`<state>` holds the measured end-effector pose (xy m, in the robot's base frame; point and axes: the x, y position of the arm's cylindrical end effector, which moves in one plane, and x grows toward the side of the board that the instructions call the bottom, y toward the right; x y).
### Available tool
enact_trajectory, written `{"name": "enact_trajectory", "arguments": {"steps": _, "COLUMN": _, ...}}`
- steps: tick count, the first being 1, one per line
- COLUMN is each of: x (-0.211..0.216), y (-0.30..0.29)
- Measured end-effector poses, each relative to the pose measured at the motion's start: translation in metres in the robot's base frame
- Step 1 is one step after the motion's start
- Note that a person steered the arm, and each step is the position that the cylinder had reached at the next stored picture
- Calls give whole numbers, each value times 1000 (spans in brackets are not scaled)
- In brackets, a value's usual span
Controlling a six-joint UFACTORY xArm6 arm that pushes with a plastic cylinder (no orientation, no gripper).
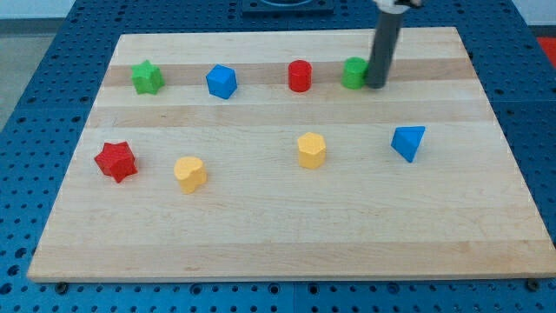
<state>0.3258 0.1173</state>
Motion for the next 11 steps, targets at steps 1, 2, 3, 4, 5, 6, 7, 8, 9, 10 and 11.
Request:
{"name": "enact_trajectory", "arguments": {"steps": 1, "x": 0, "y": -31}}
{"name": "enact_trajectory", "arguments": {"steps": 2, "x": 1, "y": -31}}
{"name": "enact_trajectory", "arguments": {"steps": 3, "x": 28, "y": -99}}
{"name": "enact_trajectory", "arguments": {"steps": 4, "x": 35, "y": -111}}
{"name": "enact_trajectory", "arguments": {"steps": 5, "x": 27, "y": -76}}
{"name": "enact_trajectory", "arguments": {"steps": 6, "x": -1, "y": 41}}
{"name": "enact_trajectory", "arguments": {"steps": 7, "x": -3, "y": 45}}
{"name": "enact_trajectory", "arguments": {"steps": 8, "x": -22, "y": 36}}
{"name": "enact_trajectory", "arguments": {"steps": 9, "x": -40, "y": 31}}
{"name": "enact_trajectory", "arguments": {"steps": 10, "x": -31, "y": 23}}
{"name": "enact_trajectory", "arguments": {"steps": 11, "x": 16, "y": -16}}
